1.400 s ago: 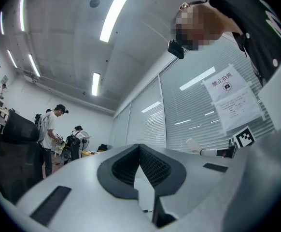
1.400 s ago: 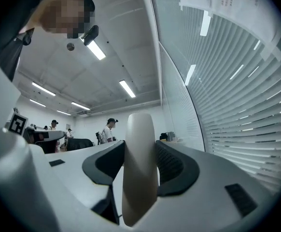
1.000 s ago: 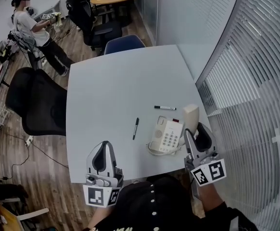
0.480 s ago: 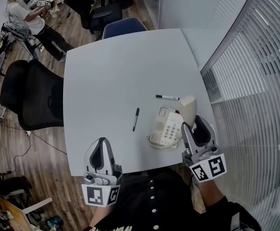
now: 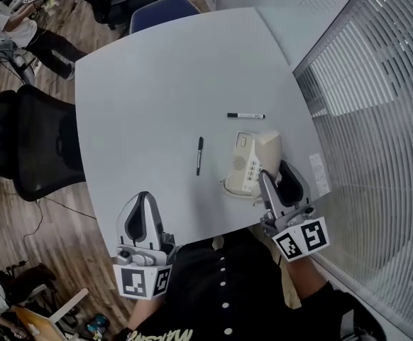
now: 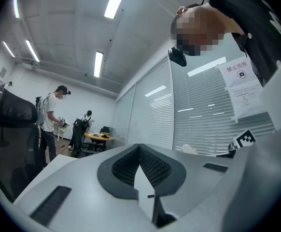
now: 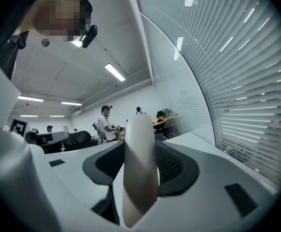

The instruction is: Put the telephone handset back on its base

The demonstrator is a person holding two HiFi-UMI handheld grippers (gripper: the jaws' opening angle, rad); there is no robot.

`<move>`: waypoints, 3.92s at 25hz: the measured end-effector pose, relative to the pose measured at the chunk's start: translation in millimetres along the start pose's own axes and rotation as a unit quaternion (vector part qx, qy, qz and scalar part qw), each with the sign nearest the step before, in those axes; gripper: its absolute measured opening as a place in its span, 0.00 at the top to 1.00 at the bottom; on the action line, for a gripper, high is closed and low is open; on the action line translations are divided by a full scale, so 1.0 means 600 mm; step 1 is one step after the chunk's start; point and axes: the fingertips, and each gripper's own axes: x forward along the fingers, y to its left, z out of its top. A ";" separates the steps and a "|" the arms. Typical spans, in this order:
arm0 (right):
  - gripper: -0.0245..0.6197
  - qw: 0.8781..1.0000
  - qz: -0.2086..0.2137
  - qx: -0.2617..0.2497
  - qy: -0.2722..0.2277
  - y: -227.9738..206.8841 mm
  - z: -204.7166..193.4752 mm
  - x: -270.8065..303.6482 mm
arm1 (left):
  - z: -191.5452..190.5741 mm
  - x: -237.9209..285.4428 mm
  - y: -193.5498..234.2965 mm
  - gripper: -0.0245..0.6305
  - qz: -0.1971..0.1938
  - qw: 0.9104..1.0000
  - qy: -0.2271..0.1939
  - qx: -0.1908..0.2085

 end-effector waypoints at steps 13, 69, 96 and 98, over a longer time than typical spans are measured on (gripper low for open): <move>0.63 0.989 -0.090 0.101 0.063 -0.074 -0.183 0.041 | -0.068 0.000 0.017 0.94 -0.028 0.998 0.052 -0.003; 0.59 0.980 -0.134 -0.076 0.124 -0.076 -0.267 0.120 | -0.136 -0.001 0.017 0.94 -0.036 0.995 0.090 -0.023; 0.91 0.989 0.046 -0.131 -0.056 0.030 0.088 0.037 | 0.029 -0.030 0.039 0.94 0.015 0.998 -0.049 0.043; 0.91 0.988 0.051 -0.132 -0.066 0.034 0.094 0.035 | 0.034 -0.035 0.043 0.94 0.020 0.997 -0.058 0.047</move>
